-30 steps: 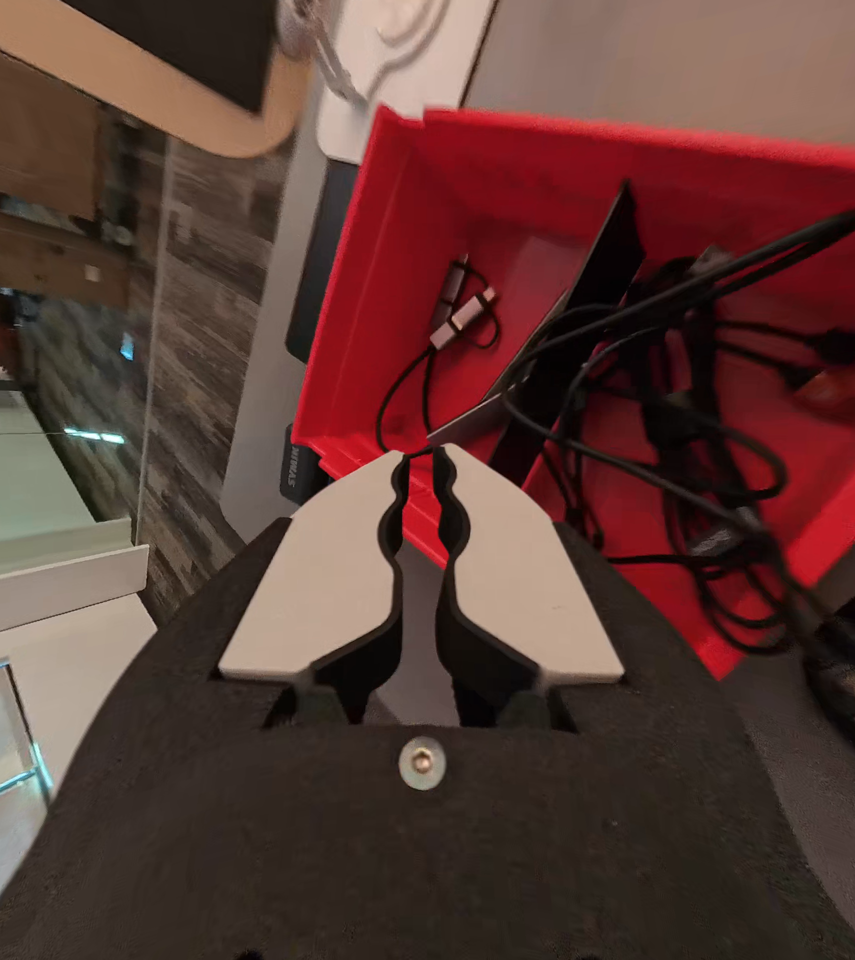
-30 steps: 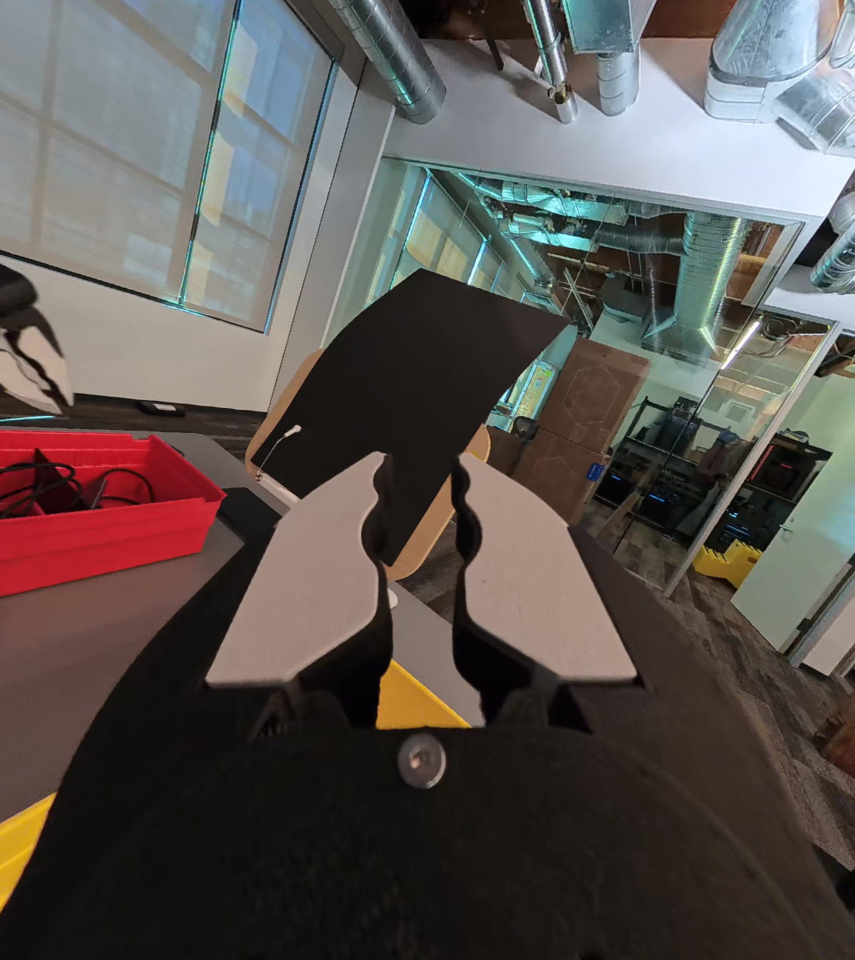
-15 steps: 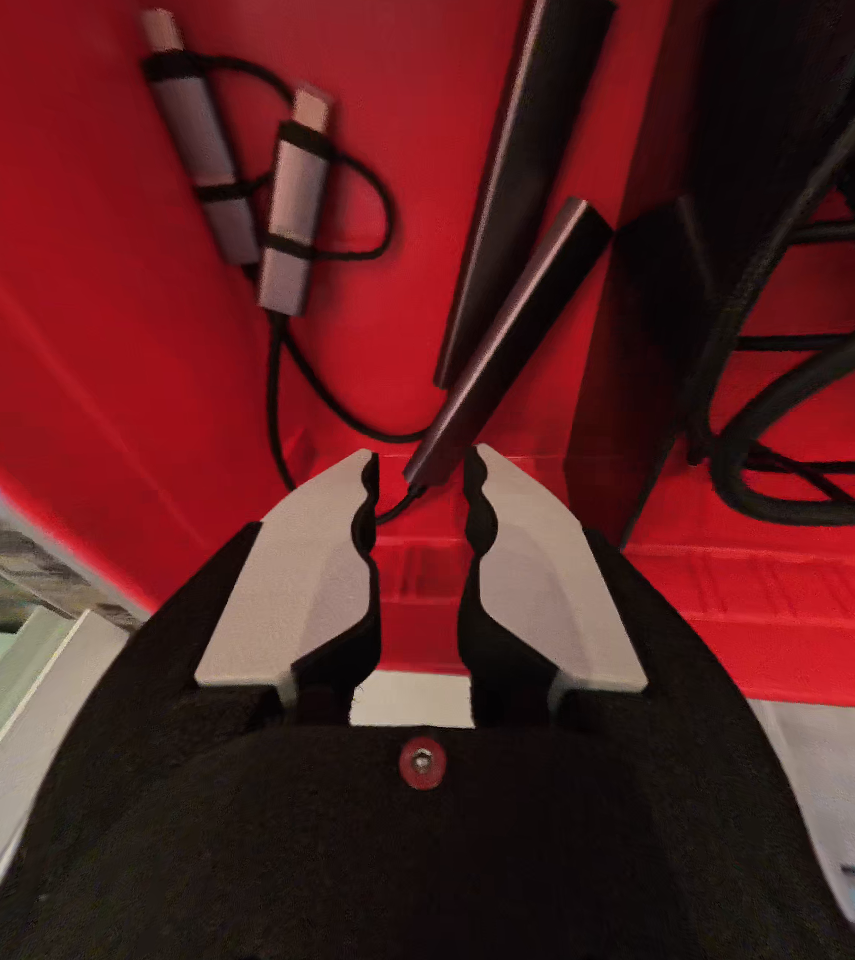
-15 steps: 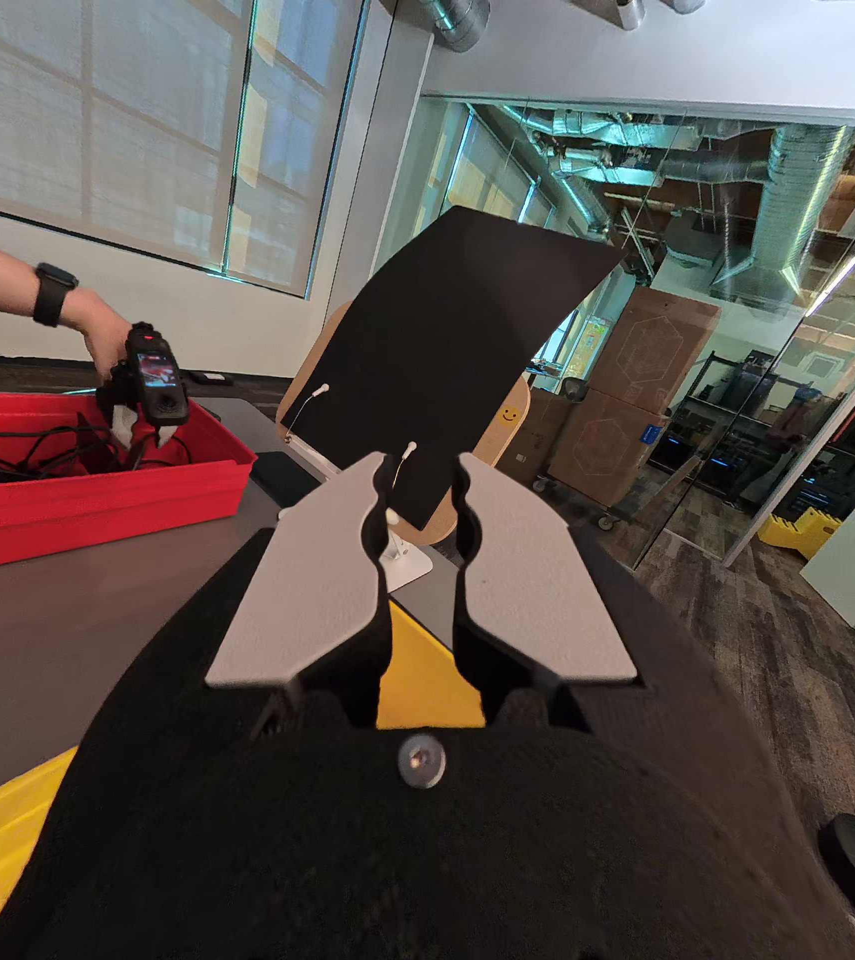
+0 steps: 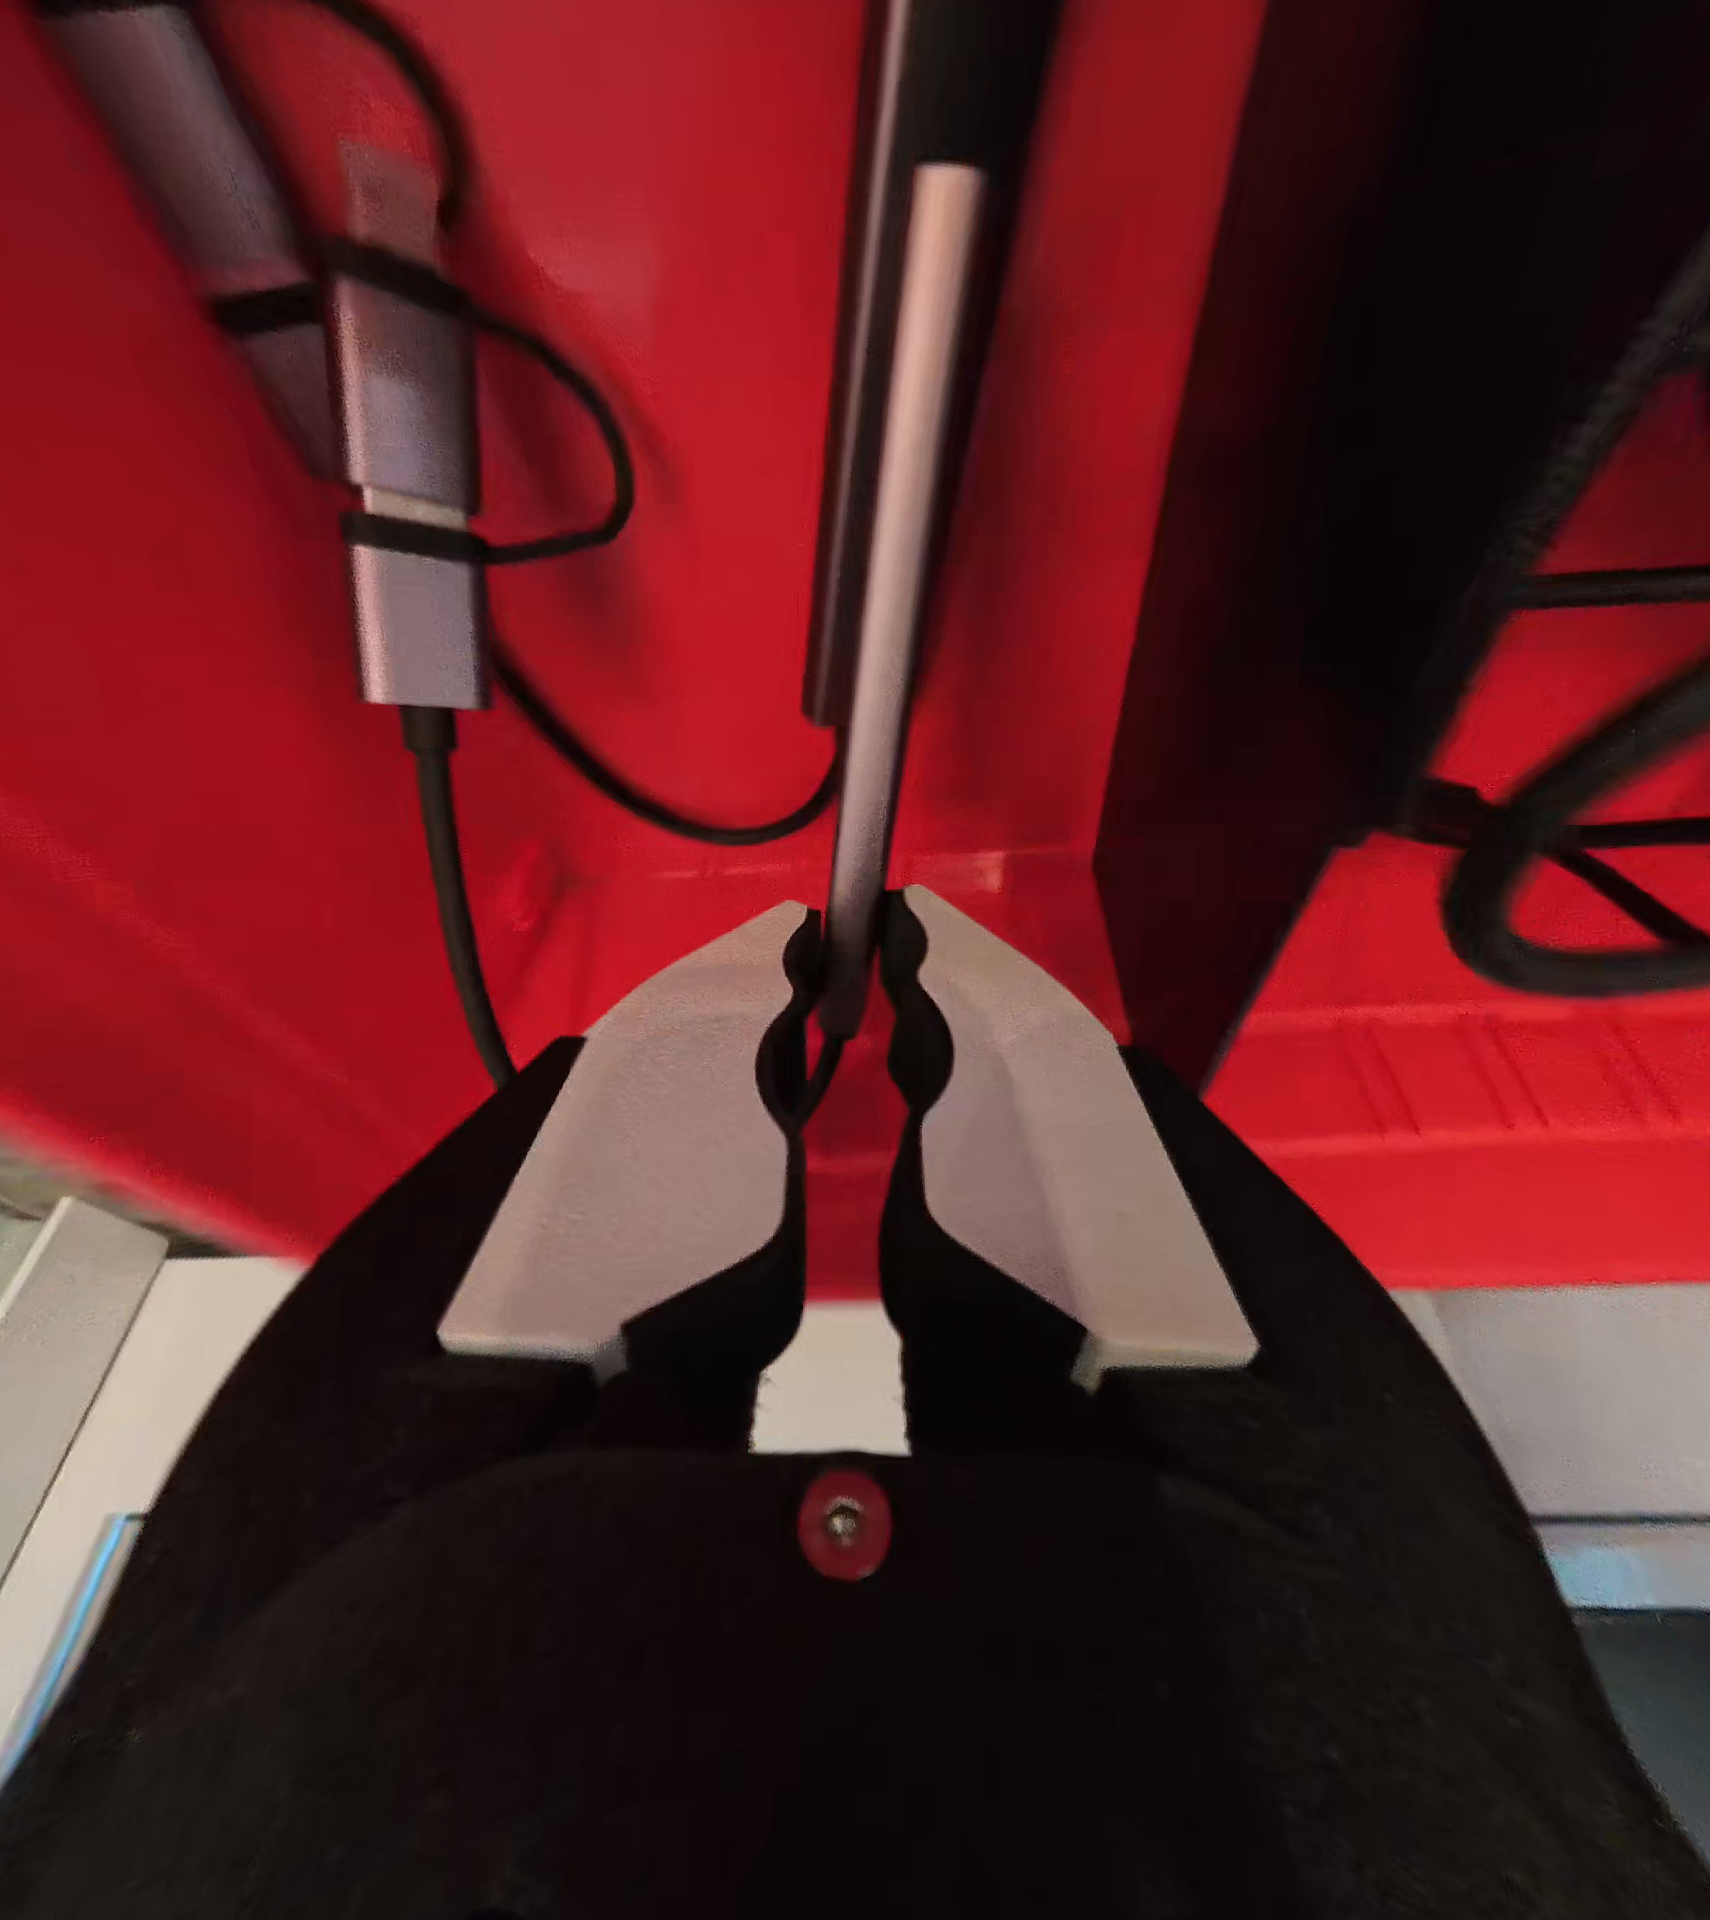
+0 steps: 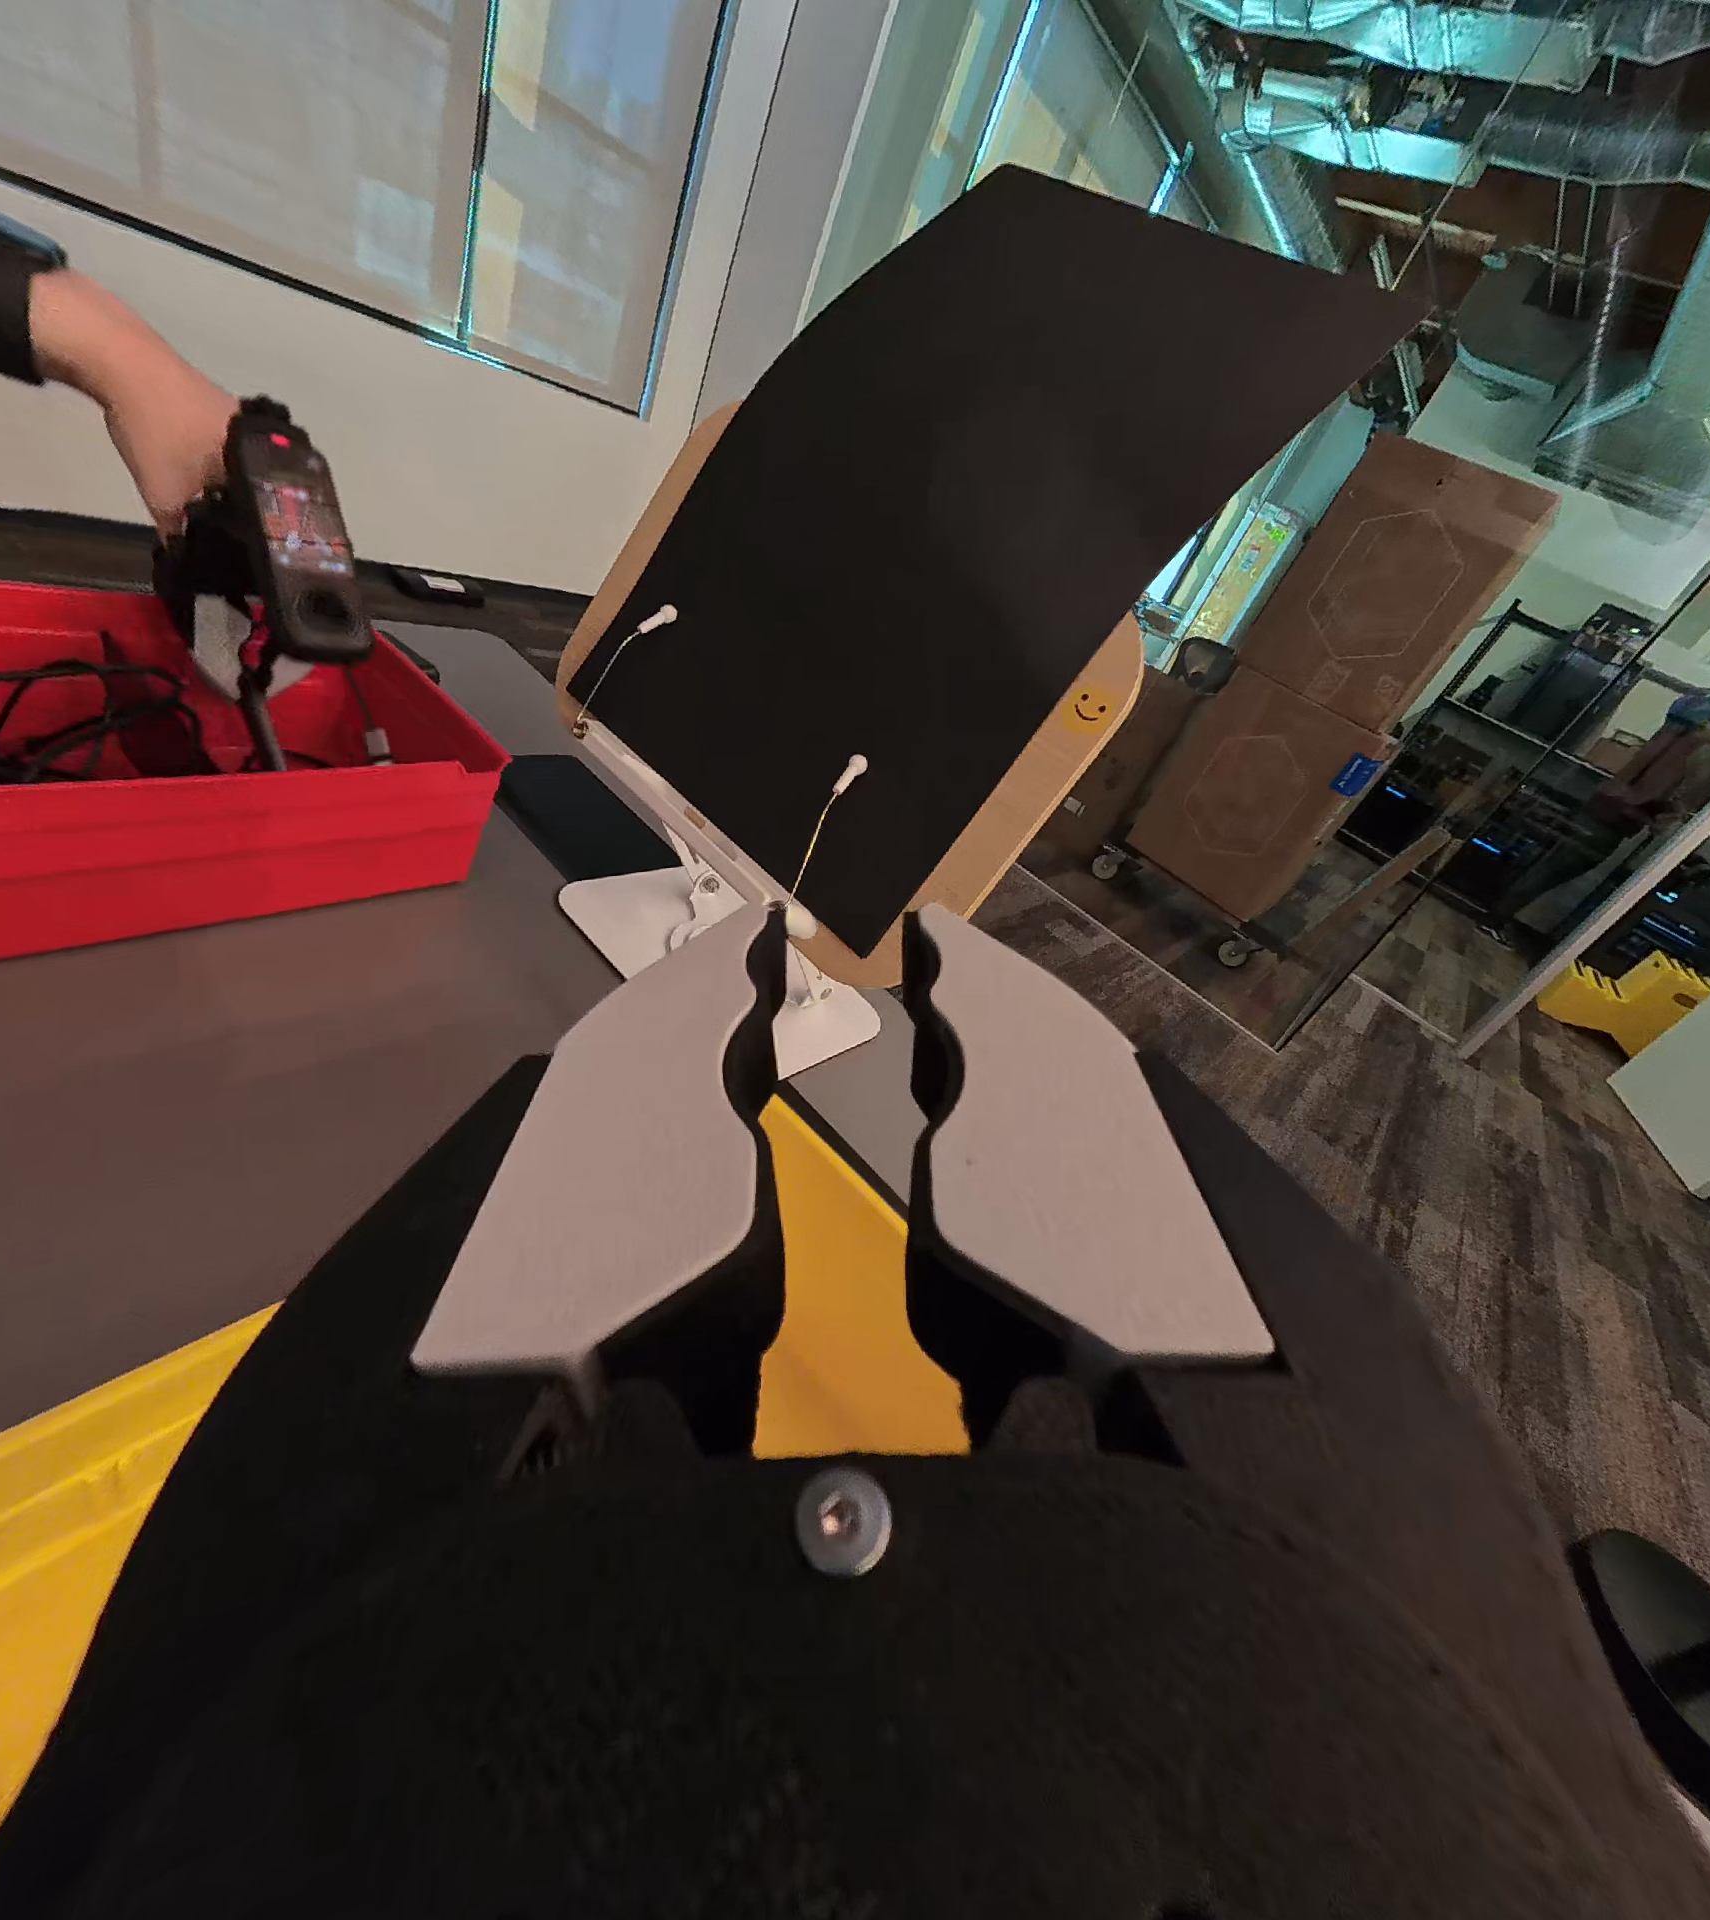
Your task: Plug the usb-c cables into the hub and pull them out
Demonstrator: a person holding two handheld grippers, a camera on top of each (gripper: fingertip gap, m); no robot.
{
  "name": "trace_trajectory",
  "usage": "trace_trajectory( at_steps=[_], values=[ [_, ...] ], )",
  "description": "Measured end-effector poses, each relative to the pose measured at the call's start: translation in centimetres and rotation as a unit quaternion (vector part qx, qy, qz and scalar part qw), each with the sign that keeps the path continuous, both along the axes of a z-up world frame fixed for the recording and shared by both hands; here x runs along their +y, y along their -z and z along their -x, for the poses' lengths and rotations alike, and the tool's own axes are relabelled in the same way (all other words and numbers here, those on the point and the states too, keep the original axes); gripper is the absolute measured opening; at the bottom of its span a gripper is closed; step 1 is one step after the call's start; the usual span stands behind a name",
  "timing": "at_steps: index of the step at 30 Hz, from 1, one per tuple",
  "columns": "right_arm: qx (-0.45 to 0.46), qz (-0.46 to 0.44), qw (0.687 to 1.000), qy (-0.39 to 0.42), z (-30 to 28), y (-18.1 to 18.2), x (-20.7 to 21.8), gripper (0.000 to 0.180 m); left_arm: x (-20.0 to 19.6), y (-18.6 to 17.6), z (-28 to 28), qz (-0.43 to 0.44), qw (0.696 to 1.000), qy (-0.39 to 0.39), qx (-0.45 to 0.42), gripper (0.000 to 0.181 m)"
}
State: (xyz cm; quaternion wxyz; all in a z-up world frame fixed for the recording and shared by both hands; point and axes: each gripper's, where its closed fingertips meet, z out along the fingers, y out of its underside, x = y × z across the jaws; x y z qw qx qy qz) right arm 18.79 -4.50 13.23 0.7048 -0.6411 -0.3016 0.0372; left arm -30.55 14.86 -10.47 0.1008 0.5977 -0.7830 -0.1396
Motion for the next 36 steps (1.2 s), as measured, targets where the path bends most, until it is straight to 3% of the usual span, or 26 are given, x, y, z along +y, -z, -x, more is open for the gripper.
trace_trajectory(
  at_steps=[6, 10, 16, 21, 26, 30, 34, 36],
  values=[
    [0.010, -0.004, 1.000, -0.020, 0.3, -0.4, -0.3, 0.022, -0.8, -7.4, -1.8, -0.040, 0.998, -0.046, -0.032, 0.009],
    [0.023, -0.015, 0.999, -0.043, 0.7, -1.1, -1.1, 0.021, -3.0, -11.7, -3.9, -0.071, 0.996, -0.036, -0.043, 0.009],
    [0.049, -0.014, 0.997, -0.054, 0.0, -1.4, -1.5, 0.021, -9.9, -15.3, -14.3, -0.106, 0.979, -0.008, -0.176, 0.009],
    [0.034, 0.044, 0.998, 0.034, -4.4, 0.7, -1.0, 0.021, -17.5, -10.8, -23.5, -0.103, 0.953, -0.046, -0.281, 0.009],
    [0.039, 0.197, 0.971, 0.131, -10.5, 7.2, -0.3, 0.022, -24.3, -2.3, -26.9, 0.007, 0.950, -0.103, -0.294, 0.009],
    [0.036, 0.339, 0.919, 0.196, -13.4, 13.6, 0.4, 0.020, -26.0, 2.3, -26.7, 0.087, 0.944, -0.178, -0.263, 0.009],
    [0.043, 0.466, 0.847, 0.250, -14.1, 19.3, 0.7, 0.006, -25.7, 3.9, -26.9, 0.119, 0.939, -0.216, -0.241, 0.009],
    [0.083, 0.457, 0.849, 0.252, -13.6, 19.0, 1.9, 0.005, -25.2, 4.3, -27.3, 0.128, 0.939, -0.223, -0.230, 0.009]
  ],
)
